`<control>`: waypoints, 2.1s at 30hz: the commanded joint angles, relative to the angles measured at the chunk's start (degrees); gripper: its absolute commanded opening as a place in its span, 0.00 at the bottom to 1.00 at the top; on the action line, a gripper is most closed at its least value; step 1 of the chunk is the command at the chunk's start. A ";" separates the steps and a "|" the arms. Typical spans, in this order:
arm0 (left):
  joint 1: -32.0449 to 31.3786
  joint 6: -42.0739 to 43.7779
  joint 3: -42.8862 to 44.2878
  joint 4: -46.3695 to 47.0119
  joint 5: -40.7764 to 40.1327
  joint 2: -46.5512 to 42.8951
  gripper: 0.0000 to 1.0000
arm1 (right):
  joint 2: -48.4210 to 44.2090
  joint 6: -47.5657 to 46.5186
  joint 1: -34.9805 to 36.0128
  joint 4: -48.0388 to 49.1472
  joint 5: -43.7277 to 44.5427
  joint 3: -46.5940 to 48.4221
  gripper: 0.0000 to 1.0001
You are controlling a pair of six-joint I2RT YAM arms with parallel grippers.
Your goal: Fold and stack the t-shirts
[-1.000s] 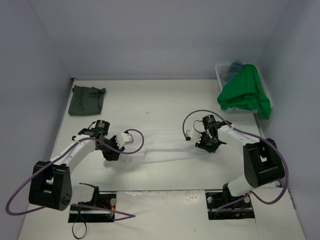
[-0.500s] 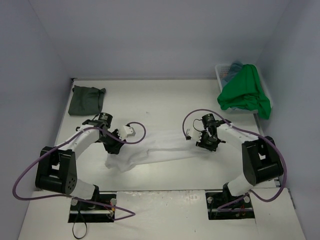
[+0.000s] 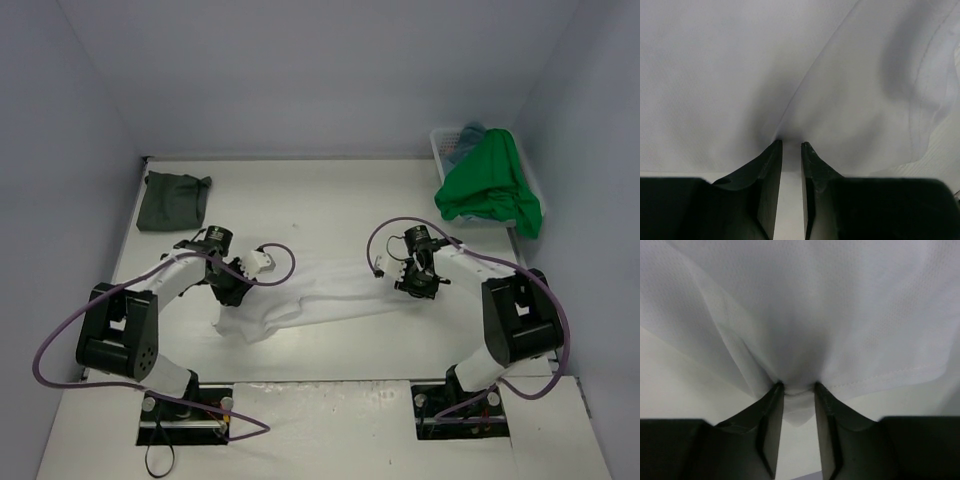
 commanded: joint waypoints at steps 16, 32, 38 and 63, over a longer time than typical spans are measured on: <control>-2.28 -6.77 7.56 5.08 -11.76 7.47 0.13 | -0.79 0.76 -1.53 -1.56 2.77 13.67 0.33; -2.28 -6.59 8.53 5.25 -13.34 8.96 0.13 | 5.88 3.14 -0.74 -0.77 -9.18 9.82 0.18; -2.28 -9.31 13.00 5.60 -13.78 12.90 0.12 | 8.18 3.94 0.04 -0.68 -9.89 7.54 0.05; 0.01 -29.52 92.35 -21.02 -22.22 62.72 0.06 | -0.70 13.07 24.74 -3.05 -3.12 -2.32 0.04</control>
